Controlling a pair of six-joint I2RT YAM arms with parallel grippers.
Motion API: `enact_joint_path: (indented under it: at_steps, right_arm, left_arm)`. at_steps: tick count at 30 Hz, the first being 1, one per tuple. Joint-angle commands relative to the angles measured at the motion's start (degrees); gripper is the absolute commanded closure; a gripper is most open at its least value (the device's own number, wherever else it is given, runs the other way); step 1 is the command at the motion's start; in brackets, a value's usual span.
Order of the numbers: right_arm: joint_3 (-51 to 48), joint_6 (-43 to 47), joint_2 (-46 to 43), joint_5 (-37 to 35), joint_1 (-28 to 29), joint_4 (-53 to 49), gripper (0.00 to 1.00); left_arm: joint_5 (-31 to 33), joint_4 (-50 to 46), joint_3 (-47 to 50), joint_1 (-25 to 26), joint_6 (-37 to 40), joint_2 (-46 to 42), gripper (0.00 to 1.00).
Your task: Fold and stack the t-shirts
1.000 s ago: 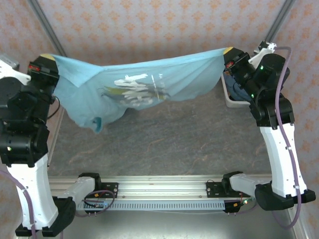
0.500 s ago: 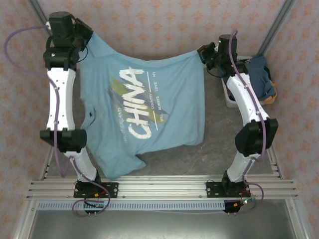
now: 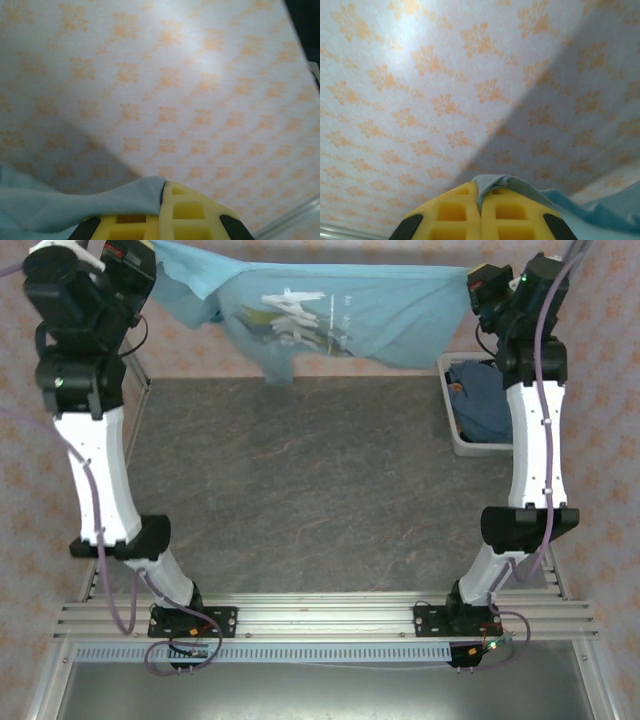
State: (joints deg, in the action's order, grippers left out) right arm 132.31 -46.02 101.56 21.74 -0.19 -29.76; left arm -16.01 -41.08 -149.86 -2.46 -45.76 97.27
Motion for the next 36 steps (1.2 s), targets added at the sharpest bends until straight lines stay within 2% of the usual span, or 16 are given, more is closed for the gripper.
enact_joint_path:
  at_steps: [1, 4, 6, 10, 14, 16, 19, 21, 25, 28, 32, 36]
  right_arm:
    - [-4.7, 4.0, -1.1, -3.0, 0.0, -9.0, 1.0]
    - [-21.3, 3.5, -6.6, -6.4, 0.0, -8.7, 1.0]
    - [-34.7, 3.2, -11.1, -8.2, 0.1, -6.2, 1.0]
    - [-55.2, 0.9, -16.2, -8.2, 0.5, -3.4, 1.0]
    - [-69.0, 1.0, -17.9, -8.6, 1.5, -1.7, 1.0]
    - [-72.6, 1.5, -18.4, -10.9, 2.3, -4.0, 1.0]
    - [-75.1, 0.4, -20.7, -17.4, 3.7, -13.4, 1.0]
    - [-77.9, -0.8, -23.9, -20.3, 5.2, -16.5, 1.0]
    - [-84.7, -3.4, -28.9, -20.7, 7.5, -18.8, 1.0]
    - [-88.5, -4.2, -29.9, -19.8, 7.7, -18.3, 1.0]
    - [-88.1, -4.1, -30.4, -24.5, 7.7, -23.8, 1.0]
    - [-87.7, -5.6, -34.3, -29.2, 7.7, -29.4, 1.0]
  left_arm:
    - [2.0, -4.2, 14.1, 2.6, 5.7, -6.9, 1.0]
    - [3.5, -0.3, 40.0, 6.2, 3.3, -17.4, 1.0]
    - [8.1, -1.2, 56.4, 9.2, 0.3, -24.2, 1.0]
    - [12.0, -1.5, 82.1, 14.0, -5.0, -33.0, 1.0]
    - [6.9, 4.8, 103.6, 16.4, -9.9, -34.2, 1.0]
    - [5.5, 6.7, 110.2, 17.4, -12.3, -33.1, 1.0]
    - [4.8, 5.6, 114.3, 18.8, -14.9, -31.8, 1.0]
    - [6.0, 2.3, 113.7, 19.9, -15.4, -32.1, 1.0]
    - [7.4, -5.0, 112.5, 20.6, -18.0, -32.8, 1.0]
    - [5.2, -2.4, 114.4, 20.6, -20.1, -32.7, 1.0]
    - [3.3, -2.3, 114.5, 22.0, -22.0, -29.9, 1.0]
    - [4.9, -6.5, 111.7, 25.5, -23.6, -28.6, 1.0]
